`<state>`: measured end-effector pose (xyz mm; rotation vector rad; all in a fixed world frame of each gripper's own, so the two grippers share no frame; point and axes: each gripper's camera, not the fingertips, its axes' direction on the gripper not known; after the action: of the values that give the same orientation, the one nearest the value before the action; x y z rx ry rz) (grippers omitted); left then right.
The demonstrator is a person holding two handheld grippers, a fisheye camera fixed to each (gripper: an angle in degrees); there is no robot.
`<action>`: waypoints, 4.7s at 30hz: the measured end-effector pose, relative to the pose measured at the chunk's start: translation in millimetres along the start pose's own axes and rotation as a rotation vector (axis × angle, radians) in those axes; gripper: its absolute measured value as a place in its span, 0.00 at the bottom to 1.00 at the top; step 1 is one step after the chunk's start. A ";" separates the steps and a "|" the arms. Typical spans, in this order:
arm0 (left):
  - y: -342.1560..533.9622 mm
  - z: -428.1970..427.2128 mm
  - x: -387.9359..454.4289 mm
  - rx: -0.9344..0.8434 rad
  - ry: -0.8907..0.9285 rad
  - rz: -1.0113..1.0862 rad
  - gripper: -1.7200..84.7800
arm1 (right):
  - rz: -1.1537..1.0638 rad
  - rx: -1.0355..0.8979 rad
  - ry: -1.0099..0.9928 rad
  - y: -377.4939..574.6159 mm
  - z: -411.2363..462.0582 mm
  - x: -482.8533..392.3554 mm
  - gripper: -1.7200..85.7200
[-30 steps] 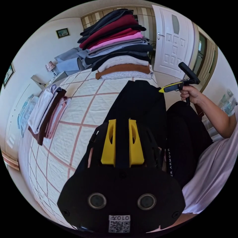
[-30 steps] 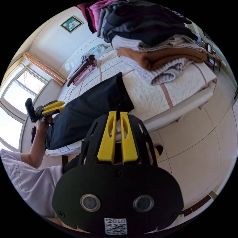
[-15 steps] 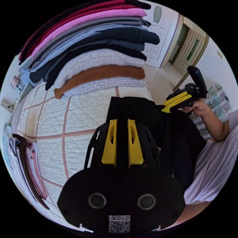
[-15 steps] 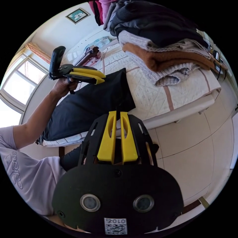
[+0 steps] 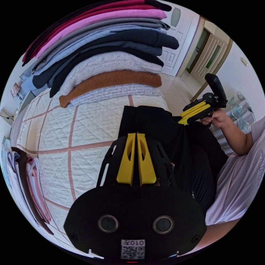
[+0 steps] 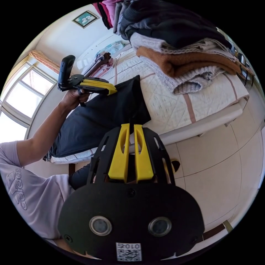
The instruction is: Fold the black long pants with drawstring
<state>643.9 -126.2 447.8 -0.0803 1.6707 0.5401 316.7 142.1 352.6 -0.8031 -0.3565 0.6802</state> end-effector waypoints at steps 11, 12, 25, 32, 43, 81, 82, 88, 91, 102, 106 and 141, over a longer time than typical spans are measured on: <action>-20.3 -28.6 -5.1 -0.009 -0.071 -0.053 0.02 | -0.001 -0.013 0.012 -23.5 6.1 7.3 0.07; -23.7 -18.7 -5.4 -0.041 -0.075 -0.073 0.02 | 0.009 -0.005 -0.003 -22.9 8.9 10.3 0.07; -39.5 -98.8 37.4 0.073 -0.121 -0.224 0.05 | 0.030 0.004 -0.054 -3.3 14.7 15.3 0.07; 112.3 -242.9 192.4 0.198 -0.472 -0.380 0.06 | 0.058 0.268 0.099 40.6 -34.4 -23.0 0.07; 492.1 -490.6 390.3 0.396 -0.921 -1.668 0.11 | -0.036 0.159 0.112 25.0 35.7 -109.5 0.06; 393.1 -592.9 511.8 0.235 -1.171 -1.679 0.02 | -0.070 0.188 0.126 1.0 64.9 -95.7 0.08; 378.1 -593.5 506.0 0.226 -1.162 -1.619 0.02 | 0.007 0.231 0.169 4.3 50.7 -75.0 0.10; 245.3 -525.7 418.3 0.116 -0.841 -1.129 0.02 | 0.267 0.281 0.146 12.2 34.8 16.2 0.15; 200.8 -472.2 390.4 0.064 -0.699 -1.025 0.02 | 0.330 0.262 0.106 16.8 45.6 38.3 0.17; 199.3 -436.0 372.1 0.100 -0.532 -1.042 0.02 | 0.355 0.207 0.062 9.2 89.8 59.8 0.17; 213.5 -445.1 369.0 0.159 -0.483 -1.081 0.02 | 0.423 0.250 -0.012 15.2 94.0 78.2 0.16; 363.3 -611.9 322.1 0.613 0.078 -1.218 0.18 | -0.845 -0.197 -0.030 102.2 338.1 -334.5 0.06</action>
<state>-104.8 36.8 296.3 -0.6161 1.4717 -0.8861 -152.3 148.6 481.8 -0.7400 -0.7396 -0.1367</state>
